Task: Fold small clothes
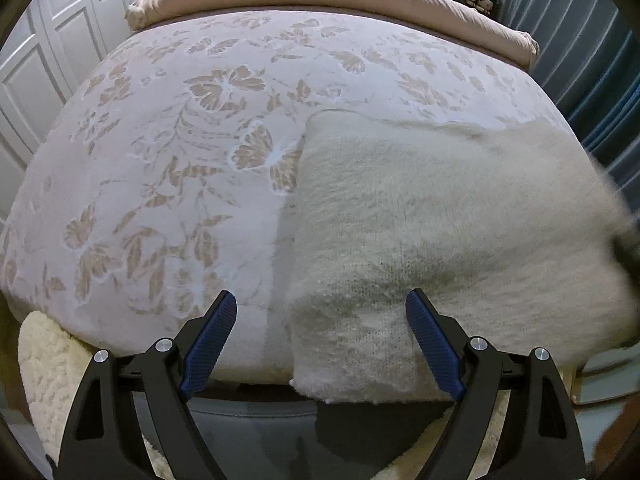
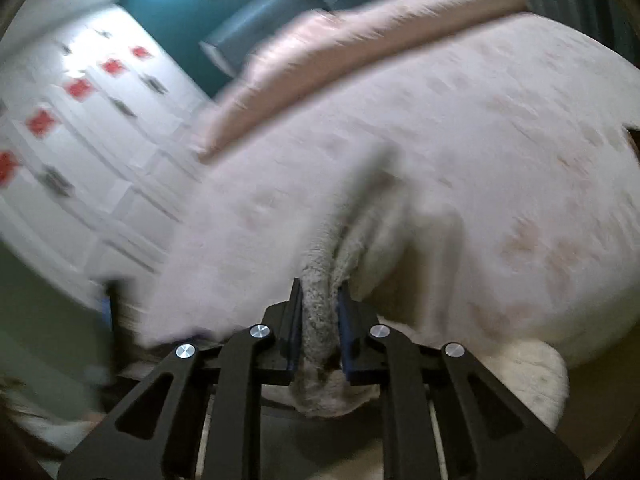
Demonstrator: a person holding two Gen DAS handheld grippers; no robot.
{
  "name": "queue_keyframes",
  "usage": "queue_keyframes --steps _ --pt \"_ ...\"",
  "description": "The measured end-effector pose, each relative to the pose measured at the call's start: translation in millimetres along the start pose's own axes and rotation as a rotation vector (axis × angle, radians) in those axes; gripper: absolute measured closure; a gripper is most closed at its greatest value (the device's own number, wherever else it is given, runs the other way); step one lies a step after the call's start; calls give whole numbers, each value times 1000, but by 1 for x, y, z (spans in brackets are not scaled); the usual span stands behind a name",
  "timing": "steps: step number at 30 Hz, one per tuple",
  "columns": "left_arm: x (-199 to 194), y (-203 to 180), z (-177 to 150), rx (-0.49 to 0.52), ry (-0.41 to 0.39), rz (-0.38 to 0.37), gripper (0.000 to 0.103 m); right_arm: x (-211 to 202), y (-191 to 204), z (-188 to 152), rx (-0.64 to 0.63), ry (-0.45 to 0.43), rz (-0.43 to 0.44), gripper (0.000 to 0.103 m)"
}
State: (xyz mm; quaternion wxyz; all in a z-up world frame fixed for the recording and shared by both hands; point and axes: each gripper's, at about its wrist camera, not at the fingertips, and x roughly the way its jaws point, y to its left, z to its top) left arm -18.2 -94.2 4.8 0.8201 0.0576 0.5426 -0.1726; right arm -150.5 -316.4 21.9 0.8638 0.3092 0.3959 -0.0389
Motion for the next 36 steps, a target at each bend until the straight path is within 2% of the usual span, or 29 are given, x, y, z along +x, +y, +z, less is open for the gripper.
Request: queue_keyframes --steps 1,2,3,5,7,10,11,12,14,16,18,21,24,27,34,35,36 --pt "3 -1 0 5 4 6 18 29 -25 -11 39 91 -116 88" --pt "5 -3 0 8 9 8 18 52 -46 -23 73 168 -183 88" --pt "9 -5 -1 12 16 8 18 63 -60 -33 104 192 -200 86" --pt "15 -11 0 29 28 7 18 59 -66 -36 164 169 -145 81" --pt "20 -18 2 42 34 2 18 53 -61 -30 162 163 -132 73" --pt "32 -25 7 39 57 -25 18 44 -50 -17 123 114 -153 53" --pt "38 -27 9 38 70 -26 18 44 -49 -11 107 95 -167 39" --pt "45 -28 11 32 88 -31 18 46 -50 -9 102 89 -180 34" --pt "57 -28 16 11 113 -40 16 56 -56 -4 106 102 -179 33" --pt "64 -26 18 -4 121 -49 15 76 -66 0 141 154 -150 32" --pt "73 -20 21 -34 137 -69 6 88 -73 -2 175 189 -97 28" --pt "88 -9 21 -89 165 -161 5 108 -75 -3 223 223 -7 21" --pt "102 -1 19 -140 194 -246 5 118 -73 -5 211 216 5 13" --pt "104 -3 16 -139 187 -264 5 120 -69 -3 191 207 7 11" --pt "104 -16 18 -81 178 -238 5 127 -60 0 199 207 2 12" --pt "105 -18 20 -79 186 -240 5 129 -58 1 199 209 0 18" --pt "105 -19 22 -75 198 -246 6 130 -54 5 193 213 6 29"
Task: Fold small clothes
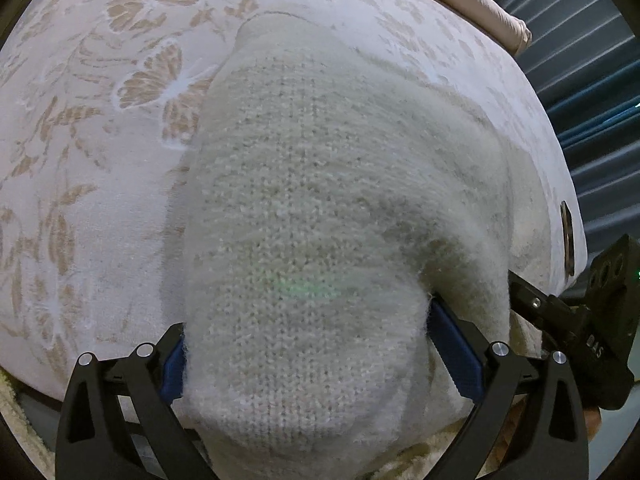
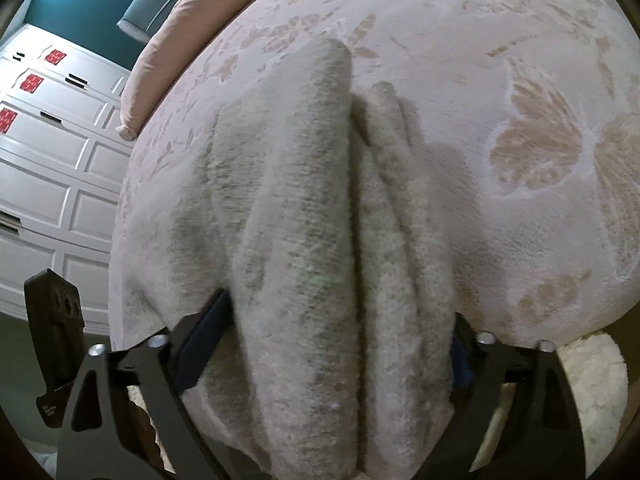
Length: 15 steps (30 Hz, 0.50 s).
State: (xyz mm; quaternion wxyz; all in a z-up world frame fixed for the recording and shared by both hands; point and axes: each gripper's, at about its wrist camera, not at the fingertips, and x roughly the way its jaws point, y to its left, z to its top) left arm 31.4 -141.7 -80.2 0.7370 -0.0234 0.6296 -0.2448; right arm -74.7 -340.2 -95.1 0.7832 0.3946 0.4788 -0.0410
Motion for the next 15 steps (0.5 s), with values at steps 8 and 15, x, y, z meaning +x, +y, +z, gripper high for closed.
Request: queue_keyframes --steps 8,15 --pt "-31 -9 8 30 10 -99 46 -23 43 2 -50 -37 -50 69" --pt "-105 -29 9 123 -103 -259 55 -85 103 -6 -158 -176 6 71"
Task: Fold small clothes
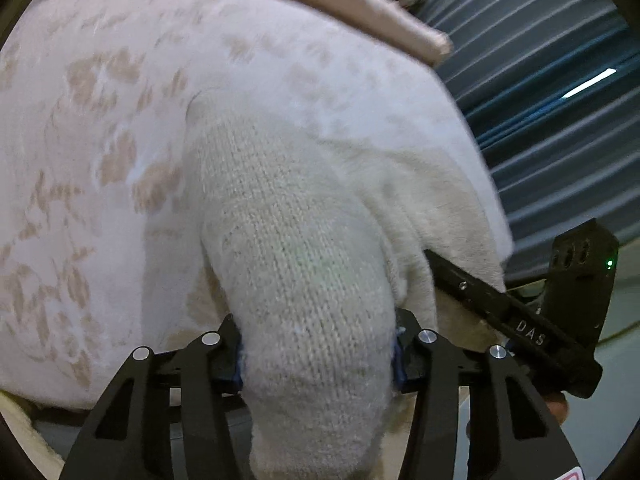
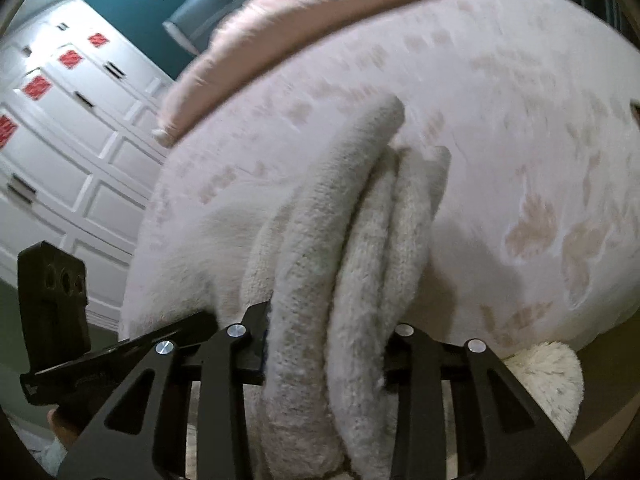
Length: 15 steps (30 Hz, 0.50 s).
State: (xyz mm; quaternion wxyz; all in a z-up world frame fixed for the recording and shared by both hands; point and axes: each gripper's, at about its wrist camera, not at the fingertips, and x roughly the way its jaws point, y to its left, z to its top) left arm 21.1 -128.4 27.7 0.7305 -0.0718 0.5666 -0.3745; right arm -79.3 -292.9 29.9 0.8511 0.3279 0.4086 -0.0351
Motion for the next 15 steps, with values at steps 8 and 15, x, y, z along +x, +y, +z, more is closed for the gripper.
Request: queue_keyframes --steps 8,15 --pt "-132 -29 26 160 -276 -115 56 -85 82 33 -114 -271 159 71" --pt "-232 -6 59 235 -498 -56 52 -83 156 84 -209 -363 314 64"
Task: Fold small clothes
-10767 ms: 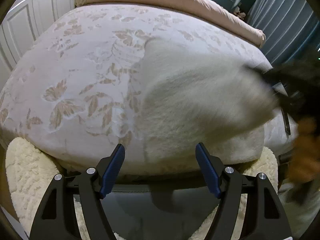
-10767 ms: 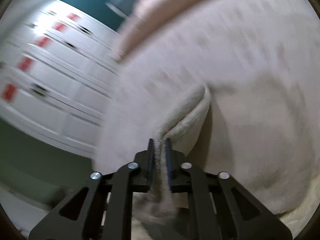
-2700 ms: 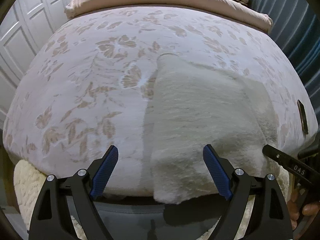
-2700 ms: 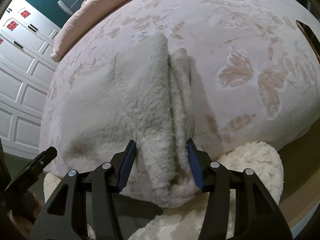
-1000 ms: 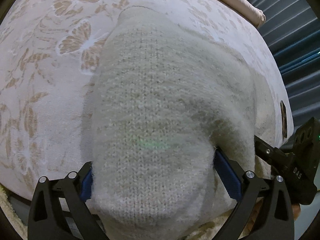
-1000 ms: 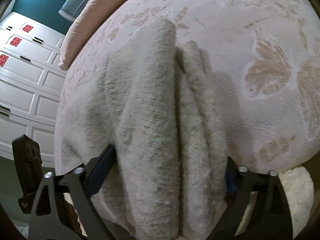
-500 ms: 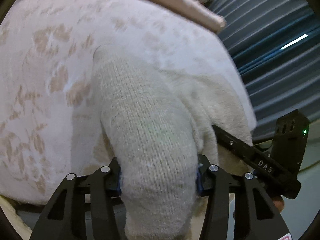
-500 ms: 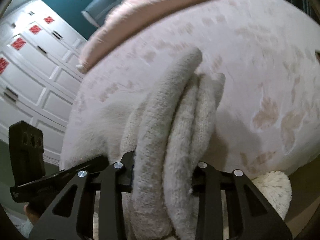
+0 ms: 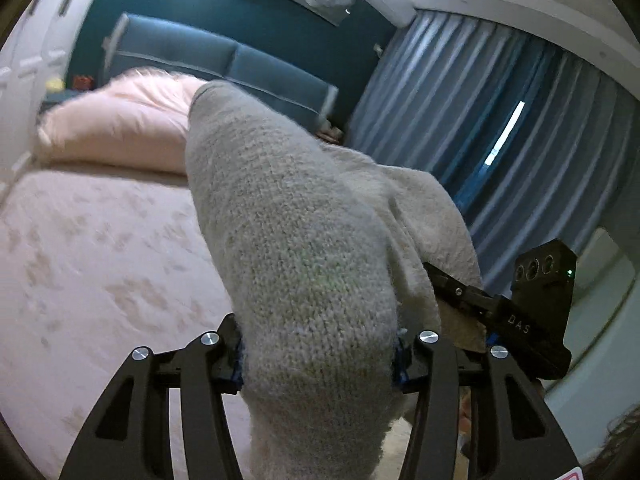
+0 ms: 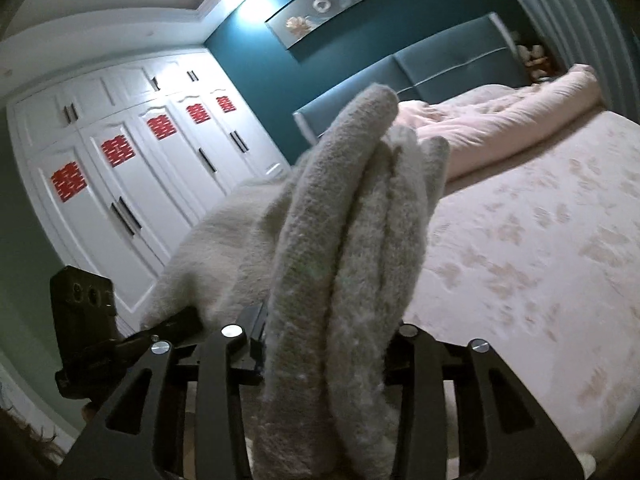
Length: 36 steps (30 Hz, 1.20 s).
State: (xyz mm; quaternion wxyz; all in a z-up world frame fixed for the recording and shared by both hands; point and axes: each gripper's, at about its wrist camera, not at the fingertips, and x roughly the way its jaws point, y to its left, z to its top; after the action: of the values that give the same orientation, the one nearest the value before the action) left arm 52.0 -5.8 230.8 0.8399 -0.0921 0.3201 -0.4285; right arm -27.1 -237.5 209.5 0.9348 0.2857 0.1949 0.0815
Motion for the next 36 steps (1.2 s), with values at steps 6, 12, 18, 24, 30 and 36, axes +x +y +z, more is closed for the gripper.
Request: queue_keyframes --steps 6,12,18,24,30,36 --pt "76 111 -48 -75 183 248 37 144 -80 -75 143 328 -154 48" --pt "85 211 -161 -405 341 378 42 158 -145 -179 287 526 -409 57" --pt "62 215 -152 -465 234 372 39 166 -131 -144 226 462 -374 38" --pt "93 217 -122 -381 247 431 32 229 -121 -151 187 529 -389 37" --pt "112 252 -149 -509 296 453 32 266 -124 -157 154 614 -384 39" --pt "113 282 -164 -666 267 326 20 269 -153 -169 261 618 -352 13"
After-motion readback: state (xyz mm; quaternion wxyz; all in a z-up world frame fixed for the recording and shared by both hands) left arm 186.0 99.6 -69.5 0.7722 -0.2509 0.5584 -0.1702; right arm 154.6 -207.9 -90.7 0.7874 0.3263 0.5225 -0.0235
